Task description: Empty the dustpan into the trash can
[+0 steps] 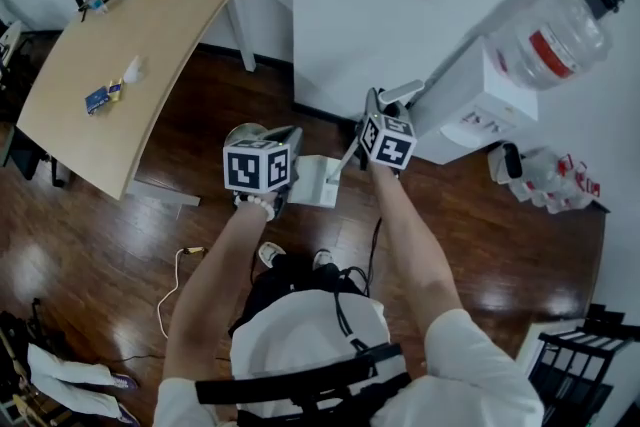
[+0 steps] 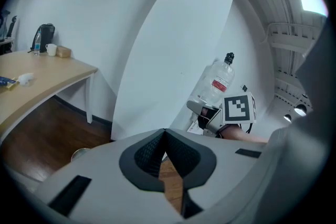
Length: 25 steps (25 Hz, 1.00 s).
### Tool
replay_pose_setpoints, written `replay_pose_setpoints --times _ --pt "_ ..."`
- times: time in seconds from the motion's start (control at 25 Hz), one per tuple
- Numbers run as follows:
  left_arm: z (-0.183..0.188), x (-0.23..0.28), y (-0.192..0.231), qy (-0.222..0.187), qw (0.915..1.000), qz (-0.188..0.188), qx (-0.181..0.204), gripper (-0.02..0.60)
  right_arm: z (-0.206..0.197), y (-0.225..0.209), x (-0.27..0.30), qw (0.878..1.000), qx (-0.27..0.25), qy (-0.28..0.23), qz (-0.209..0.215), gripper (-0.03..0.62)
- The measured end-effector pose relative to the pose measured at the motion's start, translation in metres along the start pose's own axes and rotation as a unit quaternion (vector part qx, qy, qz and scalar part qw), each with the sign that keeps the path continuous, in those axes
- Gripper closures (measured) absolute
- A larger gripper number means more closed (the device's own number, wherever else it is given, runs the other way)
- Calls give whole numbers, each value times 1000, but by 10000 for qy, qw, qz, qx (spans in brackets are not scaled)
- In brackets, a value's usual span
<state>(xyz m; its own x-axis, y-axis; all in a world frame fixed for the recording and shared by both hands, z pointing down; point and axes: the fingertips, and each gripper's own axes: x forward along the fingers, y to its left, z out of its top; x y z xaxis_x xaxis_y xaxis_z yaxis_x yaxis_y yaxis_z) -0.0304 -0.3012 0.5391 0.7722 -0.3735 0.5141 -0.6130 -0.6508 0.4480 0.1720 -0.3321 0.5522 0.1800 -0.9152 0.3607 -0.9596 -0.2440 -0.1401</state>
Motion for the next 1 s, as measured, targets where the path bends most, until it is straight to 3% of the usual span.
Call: replay_pose_setpoints --times 0.24,0.48,1.0 --pt "-31 4 21 296 9993 76 -221 594 -53 5 7 9999 -12 -85 94 514" --pt "-52 4 43 472 9978 216 -417 594 -98 27 25 9978 -276 91 593 514" --pt "-81 16 46 756 9955 206 -541 594 -174 17 9 9940 -304 613 848 502"
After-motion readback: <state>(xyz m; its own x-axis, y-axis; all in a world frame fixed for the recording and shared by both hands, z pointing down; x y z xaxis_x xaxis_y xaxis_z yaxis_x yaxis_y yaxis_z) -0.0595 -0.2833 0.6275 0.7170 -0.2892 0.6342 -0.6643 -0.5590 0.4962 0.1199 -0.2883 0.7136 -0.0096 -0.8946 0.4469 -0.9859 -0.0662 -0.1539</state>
